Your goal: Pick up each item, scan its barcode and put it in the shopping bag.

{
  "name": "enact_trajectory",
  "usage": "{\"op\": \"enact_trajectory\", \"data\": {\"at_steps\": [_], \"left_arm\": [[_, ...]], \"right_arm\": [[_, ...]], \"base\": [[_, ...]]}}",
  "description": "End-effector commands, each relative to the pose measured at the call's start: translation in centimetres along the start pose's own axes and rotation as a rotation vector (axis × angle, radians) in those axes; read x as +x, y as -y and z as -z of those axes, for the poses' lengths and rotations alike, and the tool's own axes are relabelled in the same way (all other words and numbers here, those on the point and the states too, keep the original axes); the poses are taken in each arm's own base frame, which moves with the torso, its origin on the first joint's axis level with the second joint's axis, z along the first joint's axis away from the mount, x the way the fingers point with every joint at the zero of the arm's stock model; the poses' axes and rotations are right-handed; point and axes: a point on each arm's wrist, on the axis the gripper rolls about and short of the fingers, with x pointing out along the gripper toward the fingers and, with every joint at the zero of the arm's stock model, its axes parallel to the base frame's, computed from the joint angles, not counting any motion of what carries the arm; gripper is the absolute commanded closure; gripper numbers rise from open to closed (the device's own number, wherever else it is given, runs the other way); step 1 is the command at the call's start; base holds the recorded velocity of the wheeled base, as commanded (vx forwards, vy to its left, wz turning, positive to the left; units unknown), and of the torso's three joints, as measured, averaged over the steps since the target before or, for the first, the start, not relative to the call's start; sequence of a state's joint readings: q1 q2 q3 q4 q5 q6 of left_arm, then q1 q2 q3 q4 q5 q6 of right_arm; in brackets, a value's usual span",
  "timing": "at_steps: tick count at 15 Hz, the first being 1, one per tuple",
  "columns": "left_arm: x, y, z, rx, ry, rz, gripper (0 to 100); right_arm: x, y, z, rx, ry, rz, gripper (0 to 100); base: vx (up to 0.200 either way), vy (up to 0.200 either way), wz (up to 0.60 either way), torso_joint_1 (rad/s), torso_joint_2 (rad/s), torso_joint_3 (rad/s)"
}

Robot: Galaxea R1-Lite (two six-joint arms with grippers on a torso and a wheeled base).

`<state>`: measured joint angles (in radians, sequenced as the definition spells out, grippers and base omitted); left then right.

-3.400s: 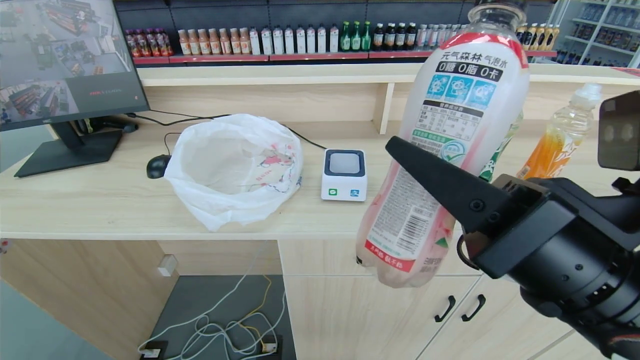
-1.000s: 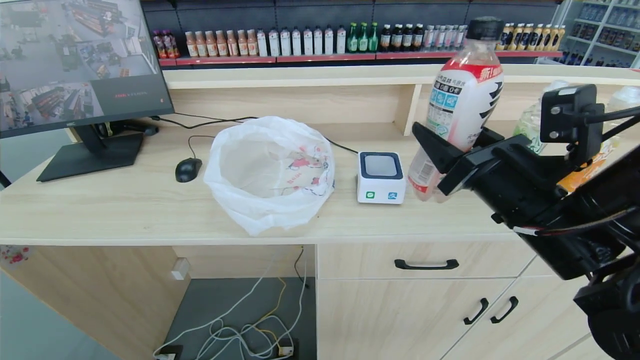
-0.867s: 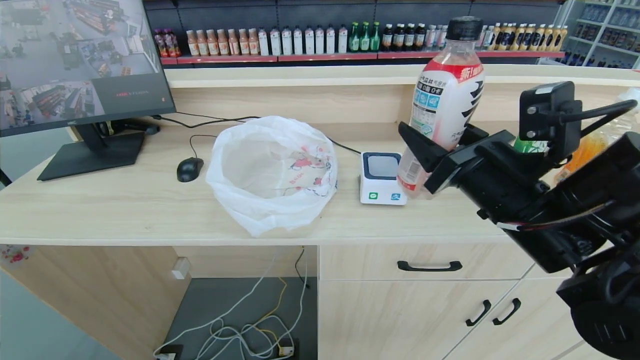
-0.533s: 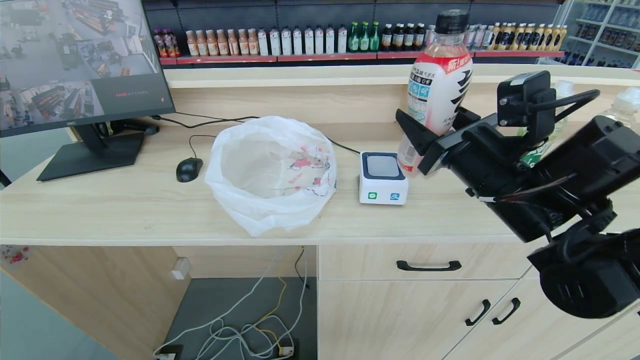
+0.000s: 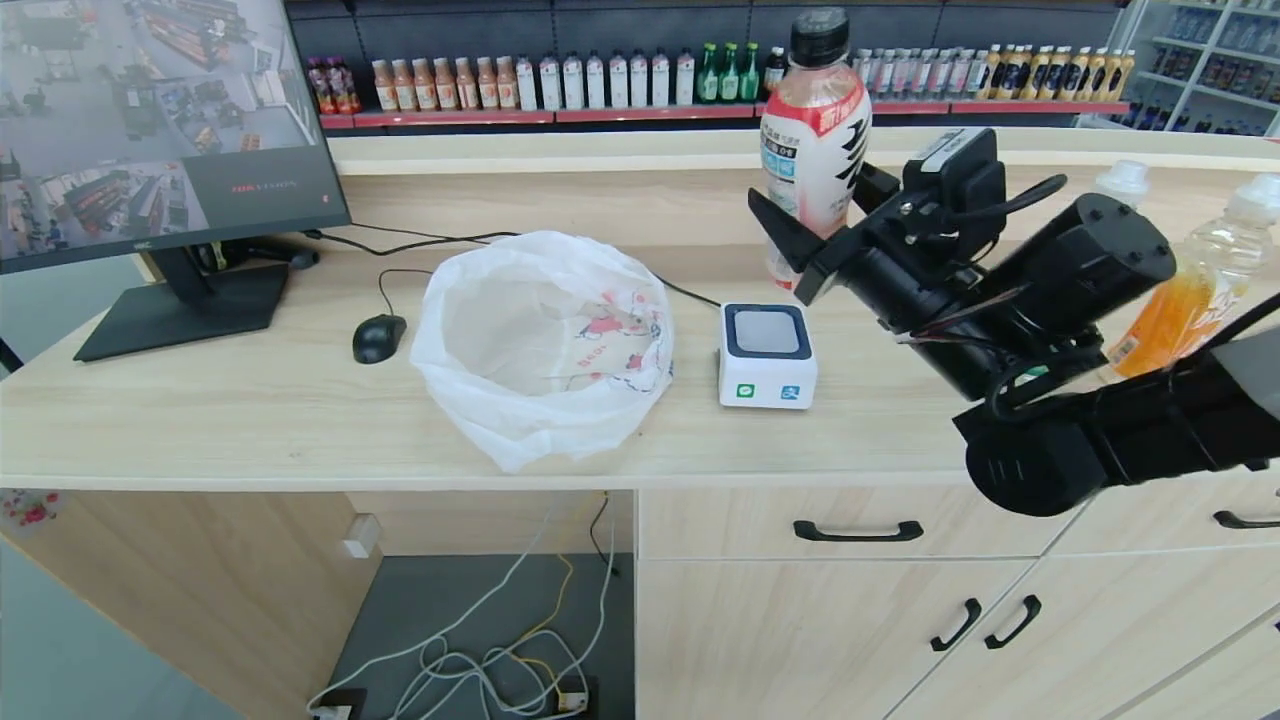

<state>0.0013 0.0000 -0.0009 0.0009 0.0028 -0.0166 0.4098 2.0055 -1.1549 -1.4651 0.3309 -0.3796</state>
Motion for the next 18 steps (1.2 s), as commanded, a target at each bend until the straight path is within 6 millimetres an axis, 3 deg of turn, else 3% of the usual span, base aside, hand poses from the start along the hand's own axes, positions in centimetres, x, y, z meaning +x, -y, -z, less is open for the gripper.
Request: {"op": "enact_trajectory", "data": {"at_steps": [1,5,9,18], "left_arm": [[0.0,0.0,0.0,0.0,0.0,-0.001,0],[0.0,0.0,0.0,-0.002,0.0,-0.001,0],[0.0,0.0,0.0,0.0,-0.002,-0.001,0],[0.0,0.0,0.0,0.003,0.0,-0.001,0]], "right_arm": [[1.7,0.6,3.5,-0.086,0.043,-0.05,100],[2.6,0.6,6.0,-0.171,0.09,-0.118,100],[1.3,2.1,7.8,-0.309,0.12,-0.246,100],[0.9,2.8,8.4,-0.399,0.13,-0.268,100]], "base": [[0.0,0.0,0.0,0.0,0.0,0.0],[0.0,0.0,0.0,0.0,0.0,0.0],[0.0,0.0,0.0,0.0,0.0,0.0],[0.0,0.0,0.0,0.0,0.0,0.0]]}}
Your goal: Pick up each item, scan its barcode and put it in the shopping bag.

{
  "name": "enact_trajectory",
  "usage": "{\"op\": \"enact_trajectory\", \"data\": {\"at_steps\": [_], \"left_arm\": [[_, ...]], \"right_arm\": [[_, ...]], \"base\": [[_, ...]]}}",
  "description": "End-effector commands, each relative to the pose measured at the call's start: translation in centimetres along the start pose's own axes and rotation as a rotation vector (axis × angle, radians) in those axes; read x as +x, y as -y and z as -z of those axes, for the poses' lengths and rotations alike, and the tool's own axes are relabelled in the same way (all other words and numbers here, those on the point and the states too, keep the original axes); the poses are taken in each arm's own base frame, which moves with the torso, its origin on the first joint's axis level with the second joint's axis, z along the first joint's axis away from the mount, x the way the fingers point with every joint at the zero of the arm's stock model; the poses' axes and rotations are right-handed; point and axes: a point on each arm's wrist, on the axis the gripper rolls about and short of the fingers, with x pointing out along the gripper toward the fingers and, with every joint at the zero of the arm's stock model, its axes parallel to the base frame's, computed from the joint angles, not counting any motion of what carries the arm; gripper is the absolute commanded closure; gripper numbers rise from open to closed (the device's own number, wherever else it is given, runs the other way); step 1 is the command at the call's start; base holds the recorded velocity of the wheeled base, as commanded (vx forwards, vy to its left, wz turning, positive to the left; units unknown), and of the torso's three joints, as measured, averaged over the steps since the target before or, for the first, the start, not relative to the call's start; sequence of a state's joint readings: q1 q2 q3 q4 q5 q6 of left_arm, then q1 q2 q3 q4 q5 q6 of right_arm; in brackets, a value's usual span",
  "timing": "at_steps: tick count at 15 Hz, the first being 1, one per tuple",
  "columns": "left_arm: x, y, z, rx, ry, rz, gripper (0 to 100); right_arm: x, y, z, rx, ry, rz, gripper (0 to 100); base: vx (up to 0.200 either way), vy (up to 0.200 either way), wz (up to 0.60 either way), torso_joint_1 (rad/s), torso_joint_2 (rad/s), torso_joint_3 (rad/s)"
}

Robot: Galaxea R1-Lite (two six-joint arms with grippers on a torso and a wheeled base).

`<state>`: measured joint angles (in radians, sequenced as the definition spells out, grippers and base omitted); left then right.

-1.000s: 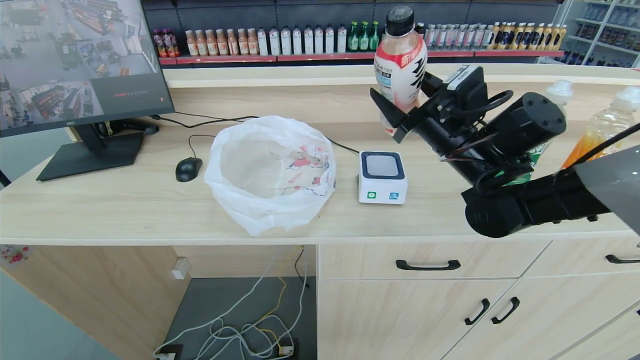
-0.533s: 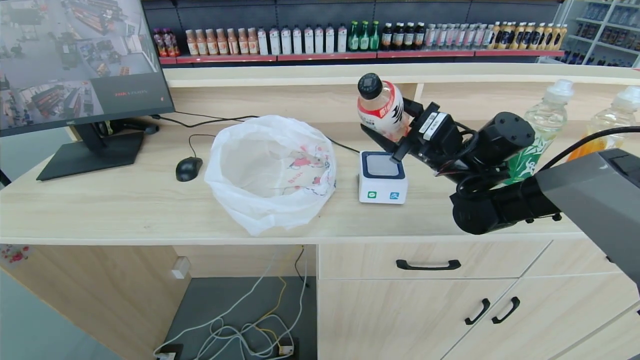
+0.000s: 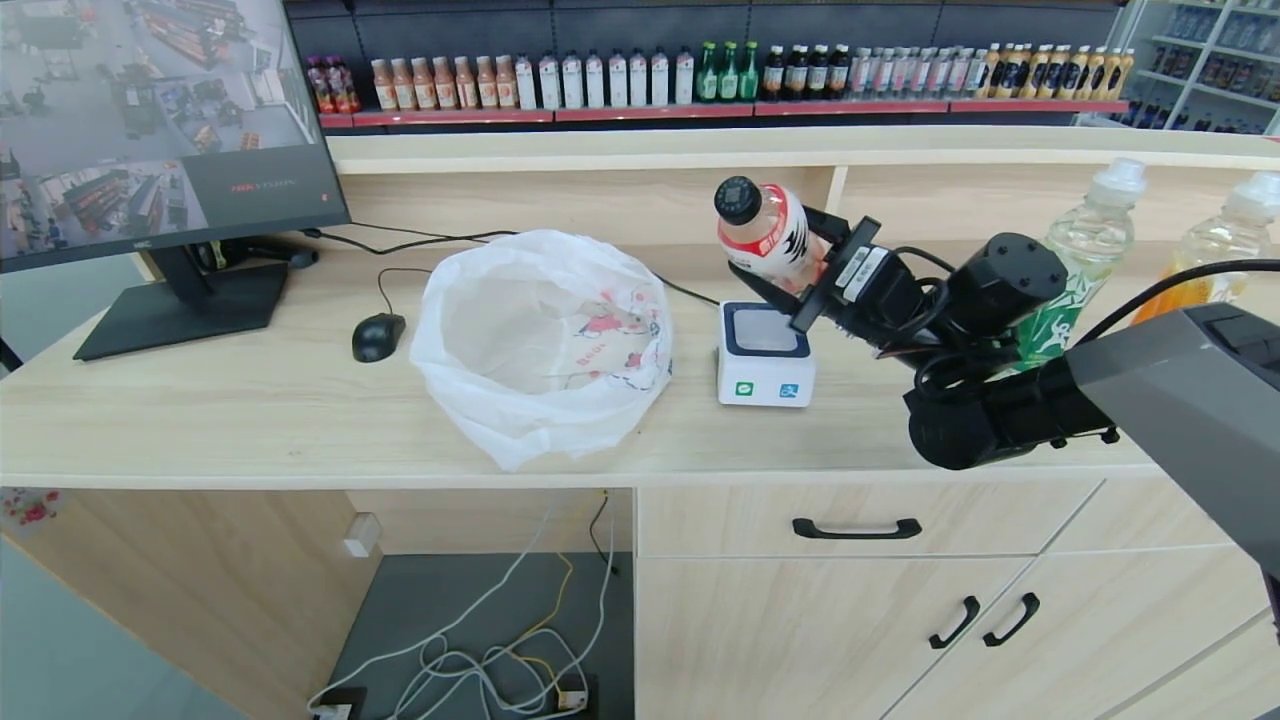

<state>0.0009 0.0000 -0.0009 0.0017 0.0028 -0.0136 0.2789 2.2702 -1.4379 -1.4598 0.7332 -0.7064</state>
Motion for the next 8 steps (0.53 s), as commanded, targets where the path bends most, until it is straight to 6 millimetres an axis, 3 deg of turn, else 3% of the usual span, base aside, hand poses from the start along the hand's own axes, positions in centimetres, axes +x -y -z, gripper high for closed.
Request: {"op": "enact_trajectory", "data": {"at_steps": [1,8], "left_arm": [[-0.01,0.0,-0.02,0.0,0.001,-0.001,0],[0.01,0.0,0.02,0.0,-0.001,-0.001,0]], "right_arm": [[-0.13,0.0,0.07,-0.004,-0.002,-0.001,100],[-0.32,-0.75,0.69,0.01,-0.013,-0.012,100]], "base": [[0.0,0.0,0.0,0.0,0.0,0.0],[0.0,0.0,0.0,0.0,0.0,0.0]]}}
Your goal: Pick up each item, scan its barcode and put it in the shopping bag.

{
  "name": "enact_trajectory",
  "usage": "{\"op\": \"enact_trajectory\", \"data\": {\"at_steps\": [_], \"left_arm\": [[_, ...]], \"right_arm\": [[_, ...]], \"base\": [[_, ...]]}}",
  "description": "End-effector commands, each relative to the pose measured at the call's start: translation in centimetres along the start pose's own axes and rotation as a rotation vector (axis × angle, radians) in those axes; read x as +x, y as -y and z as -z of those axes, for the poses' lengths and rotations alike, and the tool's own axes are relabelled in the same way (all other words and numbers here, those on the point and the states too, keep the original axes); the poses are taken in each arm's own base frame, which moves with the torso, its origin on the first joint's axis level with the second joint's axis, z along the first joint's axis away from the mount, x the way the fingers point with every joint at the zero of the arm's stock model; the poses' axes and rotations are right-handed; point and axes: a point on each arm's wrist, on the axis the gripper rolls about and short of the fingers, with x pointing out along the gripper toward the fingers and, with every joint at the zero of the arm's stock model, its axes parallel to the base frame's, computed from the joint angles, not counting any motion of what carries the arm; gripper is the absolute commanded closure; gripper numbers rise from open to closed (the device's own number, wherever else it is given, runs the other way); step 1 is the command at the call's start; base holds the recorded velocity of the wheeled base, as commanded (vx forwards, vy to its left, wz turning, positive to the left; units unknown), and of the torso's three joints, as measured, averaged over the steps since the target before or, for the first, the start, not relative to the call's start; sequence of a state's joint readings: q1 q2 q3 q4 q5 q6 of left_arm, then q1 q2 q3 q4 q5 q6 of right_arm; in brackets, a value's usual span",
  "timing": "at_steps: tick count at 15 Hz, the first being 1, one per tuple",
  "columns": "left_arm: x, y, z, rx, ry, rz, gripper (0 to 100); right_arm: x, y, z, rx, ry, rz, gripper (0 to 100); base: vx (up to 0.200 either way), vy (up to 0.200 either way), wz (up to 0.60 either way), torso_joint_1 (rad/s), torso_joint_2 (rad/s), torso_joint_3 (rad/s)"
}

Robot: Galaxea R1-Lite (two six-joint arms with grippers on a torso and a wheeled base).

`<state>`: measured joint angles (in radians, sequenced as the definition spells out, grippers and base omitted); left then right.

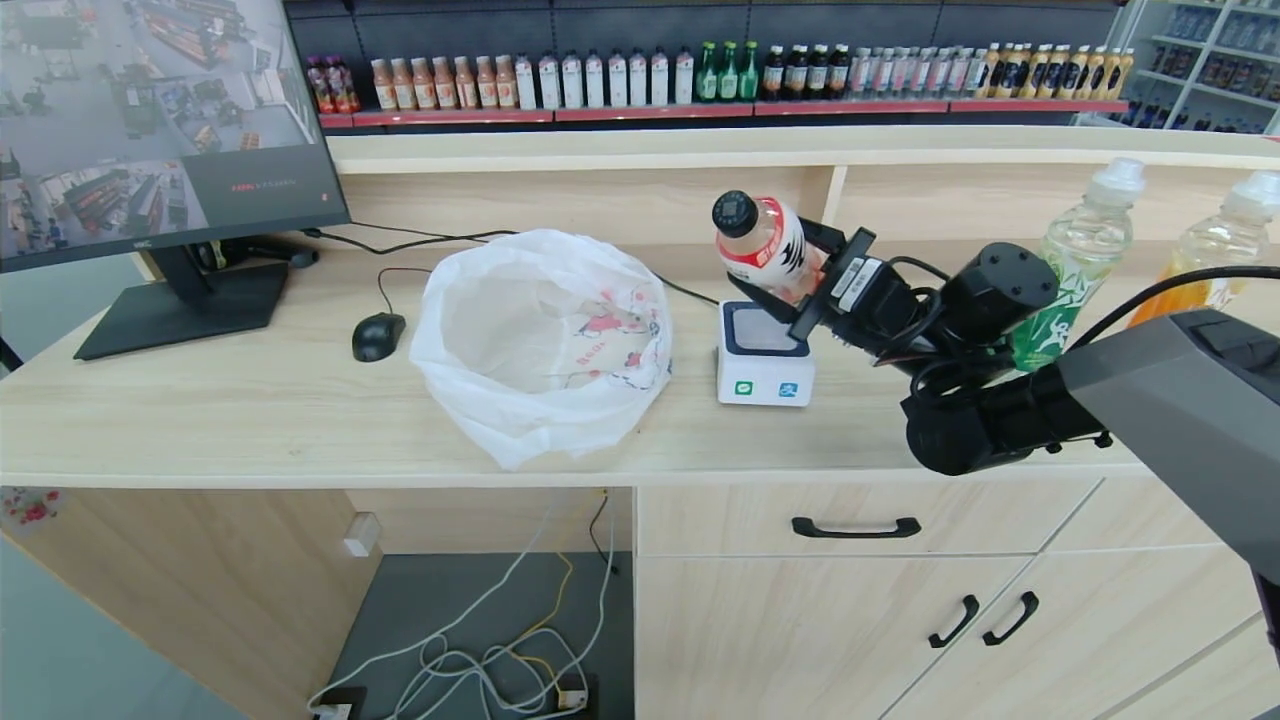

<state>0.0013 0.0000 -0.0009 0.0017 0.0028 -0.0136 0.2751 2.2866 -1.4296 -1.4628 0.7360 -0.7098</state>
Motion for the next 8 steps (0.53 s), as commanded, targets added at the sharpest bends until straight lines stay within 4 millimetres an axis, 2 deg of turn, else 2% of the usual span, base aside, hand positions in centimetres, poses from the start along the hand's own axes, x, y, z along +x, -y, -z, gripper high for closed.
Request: {"op": "enact_trajectory", "data": {"at_steps": [1,8], "left_arm": [[0.01,0.0,0.02,0.0,-0.001,-0.001,0],[0.01,0.0,0.02,-0.002,-0.001,-0.001,0]], "right_arm": [[0.0,-0.2,0.13,0.002,-0.001,-0.002,100],[-0.15,-0.4,0.46,0.007,-0.009,-0.004,100]], "base": [[0.0,0.0,0.0,0.0,0.0,0.0],[0.0,0.0,0.0,0.0,0.0,0.0]]}}
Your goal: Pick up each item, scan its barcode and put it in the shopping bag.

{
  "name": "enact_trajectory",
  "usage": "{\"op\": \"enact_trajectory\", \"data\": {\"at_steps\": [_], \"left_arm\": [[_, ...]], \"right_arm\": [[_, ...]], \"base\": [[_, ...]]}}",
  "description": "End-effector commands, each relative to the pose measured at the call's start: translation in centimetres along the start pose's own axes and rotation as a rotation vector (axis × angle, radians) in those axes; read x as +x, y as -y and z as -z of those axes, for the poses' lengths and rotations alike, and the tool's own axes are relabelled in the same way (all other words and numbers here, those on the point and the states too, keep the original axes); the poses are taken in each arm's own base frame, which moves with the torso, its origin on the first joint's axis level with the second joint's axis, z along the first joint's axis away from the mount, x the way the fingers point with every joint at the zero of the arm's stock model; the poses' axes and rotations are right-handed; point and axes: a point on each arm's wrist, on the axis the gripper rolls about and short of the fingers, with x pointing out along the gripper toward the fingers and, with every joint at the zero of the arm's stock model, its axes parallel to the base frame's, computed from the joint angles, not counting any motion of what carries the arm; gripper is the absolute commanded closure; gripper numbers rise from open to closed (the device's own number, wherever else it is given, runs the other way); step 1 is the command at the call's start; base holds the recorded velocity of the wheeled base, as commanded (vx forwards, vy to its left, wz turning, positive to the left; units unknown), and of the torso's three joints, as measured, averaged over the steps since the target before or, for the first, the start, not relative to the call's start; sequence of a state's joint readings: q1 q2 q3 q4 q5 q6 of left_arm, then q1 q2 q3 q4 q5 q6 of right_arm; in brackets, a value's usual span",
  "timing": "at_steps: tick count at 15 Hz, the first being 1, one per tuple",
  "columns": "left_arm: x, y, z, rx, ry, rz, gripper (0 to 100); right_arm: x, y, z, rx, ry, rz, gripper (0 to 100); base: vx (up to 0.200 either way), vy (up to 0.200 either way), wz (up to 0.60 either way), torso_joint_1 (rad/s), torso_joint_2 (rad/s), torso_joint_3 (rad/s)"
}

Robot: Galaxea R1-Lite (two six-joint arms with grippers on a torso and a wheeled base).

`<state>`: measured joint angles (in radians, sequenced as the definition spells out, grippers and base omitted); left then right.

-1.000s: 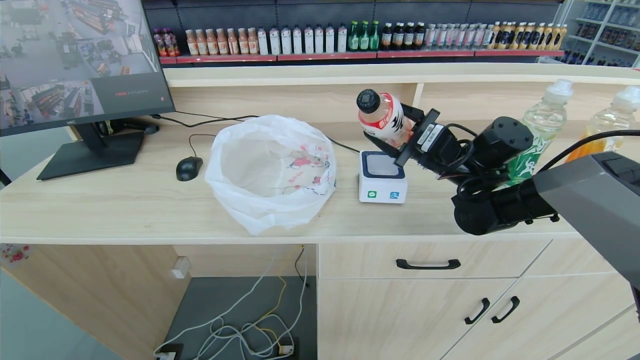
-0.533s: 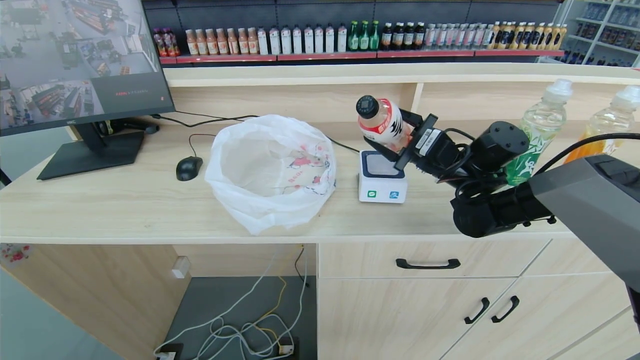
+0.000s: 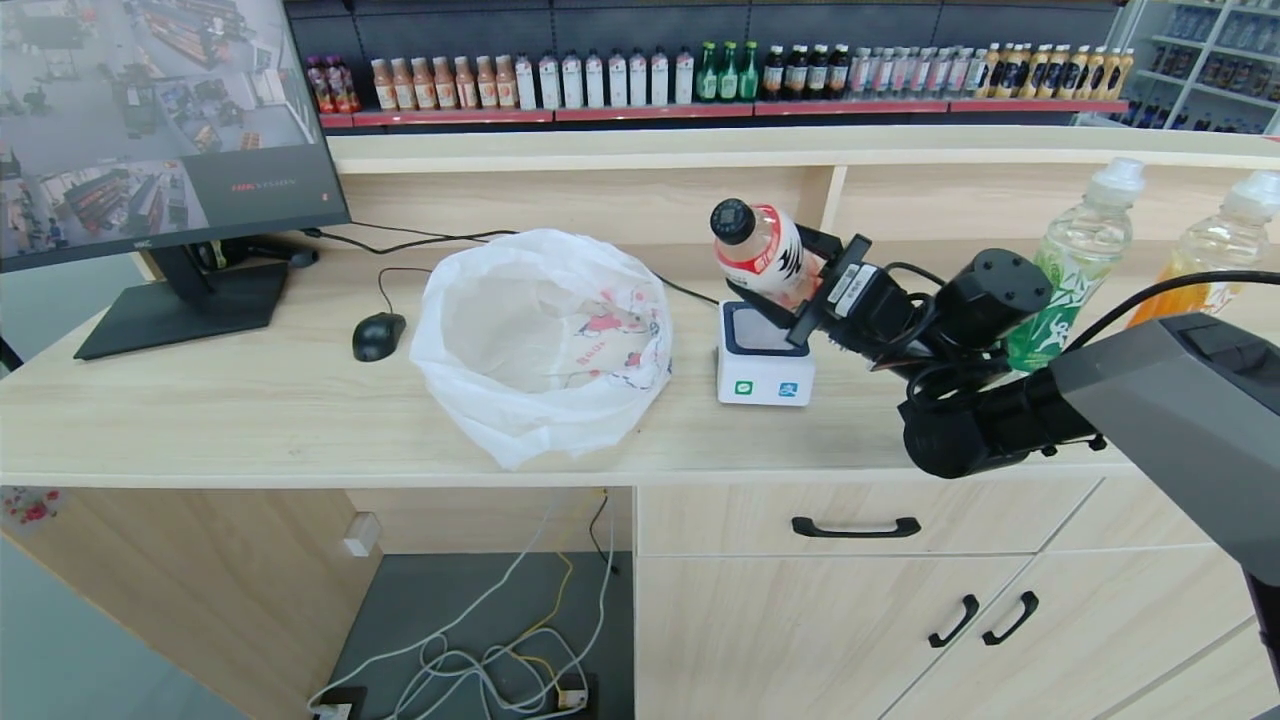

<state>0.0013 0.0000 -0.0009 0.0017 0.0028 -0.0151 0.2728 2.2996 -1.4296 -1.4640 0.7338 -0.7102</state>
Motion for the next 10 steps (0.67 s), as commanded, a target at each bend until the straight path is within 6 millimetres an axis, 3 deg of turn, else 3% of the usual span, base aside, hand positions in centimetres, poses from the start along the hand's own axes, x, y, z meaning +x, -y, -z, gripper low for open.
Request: {"op": "enact_trajectory", "data": {"at_steps": [1,10], "left_arm": [[0.01,0.0,0.02,-0.002,-0.001,-0.001,0],[0.01,0.0,0.02,-0.002,-0.001,-0.001,0]], "right_arm": [[0.0,-0.05,0.03,0.0,0.0,0.0,100],[0.1,-0.07,-0.08,-0.001,0.001,0.002,100]], "base": [[0.0,0.0,0.0,0.0,0.0,0.0],[0.0,0.0,0.0,0.0,0.0,0.0]]}}
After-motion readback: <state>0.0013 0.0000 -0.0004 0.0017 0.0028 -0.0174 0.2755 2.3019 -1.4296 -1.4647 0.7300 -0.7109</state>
